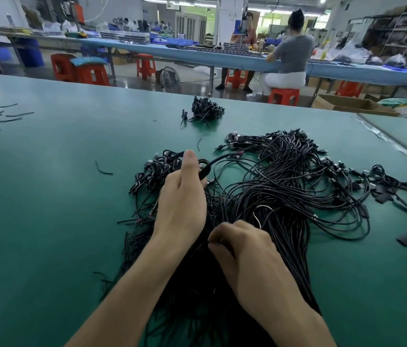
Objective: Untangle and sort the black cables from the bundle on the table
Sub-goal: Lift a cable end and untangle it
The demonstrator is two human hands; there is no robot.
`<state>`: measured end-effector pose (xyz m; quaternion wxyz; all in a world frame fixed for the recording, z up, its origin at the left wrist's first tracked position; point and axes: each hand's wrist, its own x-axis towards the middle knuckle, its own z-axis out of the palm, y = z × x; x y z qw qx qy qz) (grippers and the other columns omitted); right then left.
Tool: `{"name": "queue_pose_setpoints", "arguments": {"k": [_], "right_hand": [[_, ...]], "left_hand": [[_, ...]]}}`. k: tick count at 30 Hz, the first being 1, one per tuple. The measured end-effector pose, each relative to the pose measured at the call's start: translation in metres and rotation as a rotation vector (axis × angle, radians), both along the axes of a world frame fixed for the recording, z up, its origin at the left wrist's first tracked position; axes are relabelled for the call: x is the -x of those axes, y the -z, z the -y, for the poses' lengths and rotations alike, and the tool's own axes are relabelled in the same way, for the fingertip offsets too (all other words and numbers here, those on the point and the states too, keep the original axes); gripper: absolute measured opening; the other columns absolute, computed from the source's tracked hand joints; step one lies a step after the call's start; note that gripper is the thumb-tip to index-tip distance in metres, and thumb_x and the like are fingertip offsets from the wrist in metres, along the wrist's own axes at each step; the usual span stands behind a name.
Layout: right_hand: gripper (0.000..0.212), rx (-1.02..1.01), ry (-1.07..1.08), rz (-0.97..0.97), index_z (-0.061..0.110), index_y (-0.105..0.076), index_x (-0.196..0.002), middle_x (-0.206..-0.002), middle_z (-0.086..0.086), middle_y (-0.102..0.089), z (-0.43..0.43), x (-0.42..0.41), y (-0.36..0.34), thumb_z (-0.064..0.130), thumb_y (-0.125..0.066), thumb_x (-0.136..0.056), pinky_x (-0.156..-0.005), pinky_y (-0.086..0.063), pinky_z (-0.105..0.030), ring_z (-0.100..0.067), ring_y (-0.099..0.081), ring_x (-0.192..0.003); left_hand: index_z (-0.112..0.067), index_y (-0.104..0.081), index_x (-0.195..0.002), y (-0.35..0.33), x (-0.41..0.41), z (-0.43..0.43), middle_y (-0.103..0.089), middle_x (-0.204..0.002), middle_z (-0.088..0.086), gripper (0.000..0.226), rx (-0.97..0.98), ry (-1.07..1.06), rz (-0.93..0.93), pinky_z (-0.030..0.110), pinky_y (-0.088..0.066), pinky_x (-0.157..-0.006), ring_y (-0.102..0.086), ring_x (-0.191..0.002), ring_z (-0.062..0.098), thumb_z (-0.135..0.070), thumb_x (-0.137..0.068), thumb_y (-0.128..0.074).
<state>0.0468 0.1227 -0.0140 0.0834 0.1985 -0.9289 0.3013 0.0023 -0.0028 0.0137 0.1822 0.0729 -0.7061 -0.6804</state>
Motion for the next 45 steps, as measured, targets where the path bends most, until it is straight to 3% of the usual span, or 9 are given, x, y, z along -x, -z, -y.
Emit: {"name": "queue_pose_setpoints", "arguments": {"k": [2,4,5,6,13,23,30,39,45], "right_hand": [[0.007,0.147,0.094,-0.016,0.03,-0.064,-0.09,-0.079,0.015,-0.063,-0.005,0.004,-0.004,0.029,-0.062,-0.096,-0.064,-0.052,-0.025,-0.002,-0.061,-0.07],[0.012,0.221,0.205,-0.029,0.032,-0.061,-0.084,-0.069,0.015,-0.064,-0.013,0.008,-0.008,0.028,-0.062,-0.096,-0.057,-0.049,-0.017,0.001,-0.061,-0.064],[0.015,0.258,0.247,-0.049,0.031,-0.061,-0.082,-0.065,0.014,-0.064,-0.019,0.01,-0.009,0.026,-0.063,-0.095,-0.056,-0.047,-0.013,0.004,-0.061,-0.065],[0.017,0.316,0.283,-0.063,0.03,-0.062,-0.079,-0.06,0.014,-0.063,-0.024,0.012,-0.011,0.024,-0.064,-0.094,-0.053,-0.044,-0.008,0.006,-0.061,-0.064],[0.017,0.877,0.213,-0.079,0.026,-0.073,-0.076,-0.063,0.01,-0.069,-0.028,0.01,-0.032,0.013,-0.072,-0.087,-0.05,-0.044,-0.013,0.002,-0.056,-0.052],[0.022,0.521,0.069,-0.084,0.031,-0.076,-0.08,-0.08,0.013,-0.066,-0.028,0.003,-0.047,0.009,-0.077,-0.081,-0.068,-0.045,-0.011,-0.005,-0.064,-0.076],[0.013,0.313,0.05,-0.341,0.022,-0.077,-0.09,-0.085,0.011,-0.062,-0.02,-0.005,-0.047,0.011,-0.076,-0.084,-0.073,-0.039,-0.001,0.001,-0.059,-0.083],[0.003,0.219,-0.086,-0.411,0.017,-0.074,-0.088,-0.091,0.008,-0.054,-0.037,0.001,-0.048,0.015,-0.072,-0.087,-0.073,-0.039,-0.007,-0.002,-0.055,-0.081],[0.02,0.304,-0.051,-0.2,0.028,-0.075,-0.079,-0.085,0.014,-0.064,-0.048,0.003,-0.054,0.009,-0.081,-0.077,-0.063,-0.04,-0.006,-0.004,-0.06,-0.072]], "left_hand": [[-0.005,-0.058,-0.078,-0.004,-0.002,-0.003,-0.065,-0.062,0.005,0.062,-0.047,0.028,0.016,0.051,-0.043,-0.068,-0.041,-0.092,0.001,-0.061,-0.082,-0.032],[-0.024,-0.043,-0.054,-0.011,-0.007,-0.004,-0.043,-0.041,-0.004,0.043,-0.026,0.03,-0.077,0.043,-0.035,-0.06,-0.048,-0.088,0.003,-0.053,-0.085,-0.033],[-0.025,-0.032,-0.053,-0.014,-0.009,-0.005,-0.031,-0.046,-0.011,0.044,0.031,0.041,-0.127,0.038,-0.03,-0.058,-0.043,-0.038,0.008,-0.052,-0.087,-0.033],[-0.017,-0.032,-0.051,-0.016,-0.011,-0.006,-0.03,-0.046,-0.01,0.053,0.093,0.062,-0.178,0.035,-0.027,-0.053,-0.02,-0.05,0.003,-0.054,-0.088,-0.032],[-0.003,-0.046,-0.068,-0.012,-0.024,-0.029,-0.042,-0.053,0.002,0.065,0.295,0.352,-0.23,0.046,-0.038,-0.056,-0.039,-0.053,0.022,-0.063,-0.09,-0.032],[-0.007,-0.056,-0.089,-0.008,-0.016,-0.024,-0.05,-0.058,-0.017,0.038,-0.018,0.381,-0.177,0.009,-0.032,-0.044,-0.04,-0.046,-0.002,-0.042,-0.094,-0.041],[-0.015,-0.047,-0.058,-0.007,-0.016,-0.021,-0.043,-0.049,-0.003,0.054,0.201,0.192,-0.201,0.036,-0.03,-0.049,-0.036,-0.048,0.012,-0.053,-0.095,-0.04],[-0.022,-0.039,-0.054,-0.011,-0.024,-0.018,-0.028,-0.045,-0.006,0.056,0.017,0.586,0.204,0.016,-0.017,-0.039,-0.019,-0.038,0.009,-0.041,-0.106,-0.037],[-0.024,-0.059,-0.057,-0.013,-0.029,-0.022,-0.039,-0.046,-0.01,0.071,0.165,0.707,0.343,0.018,-0.021,-0.036,-0.028,-0.037,0.006,-0.074,-0.09,-0.022]]}}
